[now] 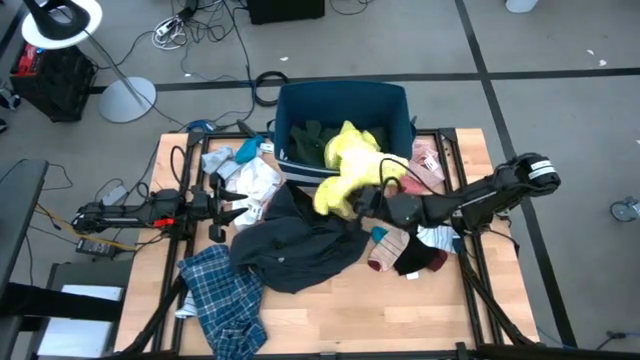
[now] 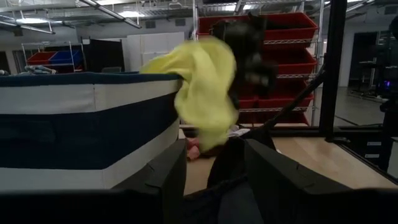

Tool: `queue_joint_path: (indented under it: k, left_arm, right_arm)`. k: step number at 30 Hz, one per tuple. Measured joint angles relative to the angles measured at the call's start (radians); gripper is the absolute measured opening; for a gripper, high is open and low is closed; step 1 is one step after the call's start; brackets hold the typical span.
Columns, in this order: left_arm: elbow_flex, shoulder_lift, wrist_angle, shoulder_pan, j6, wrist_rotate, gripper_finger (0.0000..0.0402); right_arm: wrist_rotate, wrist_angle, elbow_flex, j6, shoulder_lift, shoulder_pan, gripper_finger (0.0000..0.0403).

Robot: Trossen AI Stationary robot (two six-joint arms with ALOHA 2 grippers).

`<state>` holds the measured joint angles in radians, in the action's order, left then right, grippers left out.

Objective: Sort clothes
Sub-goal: Put the yellow shirt into the blue bin

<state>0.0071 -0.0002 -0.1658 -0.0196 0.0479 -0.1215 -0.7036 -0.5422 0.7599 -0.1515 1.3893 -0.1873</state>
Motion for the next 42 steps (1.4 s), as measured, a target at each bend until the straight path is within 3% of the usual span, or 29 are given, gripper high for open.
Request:
queue_joint_path:
  k: [5, 12, 18, 25, 32, 42]
  left_arm:
    - [0.0, 0.0, 0.0, 0.0, 0.0, 0.0, 0.0168]
    - [0.0, 0.0, 0.0, 0.0, 0.0, 0.0, 0.0168]
    - [0.0, 0.0, 0.0, 0.0, 0.0, -0.001, 0.0168]
    - [0.0, 0.0, 0.001, 0.0, 0.0, -0.002, 0.0168]
    - [0.0, 0.0, 0.0, 0.0, 0.0, -0.002, 0.0168]
    - [0.0, 0.0, 0.001, 0.0, 0.0, -0.005, 0.0168]
  right_arm:
    - [0.016, 0.196, 0.27, -0.229, -0.001, 0.062, 0.0001]
    - [0.125, 0.442, 0.533, -0.198, -0.001, 0.279, 0.0001]
    - [0.266, 0.513, 0.548, -0.055, 0.003, 0.45, 0.0002]
    - [0.43, 0.647, 0.546, 0.142, 0.068, 0.552, 0.0036]
    - [0.436, 0.676, 0.547, 0.207, 0.106, 0.591, 0.0099]
    - [0.454, 0.818, 0.547, 0.284, 0.003, 0.594, 0.015]
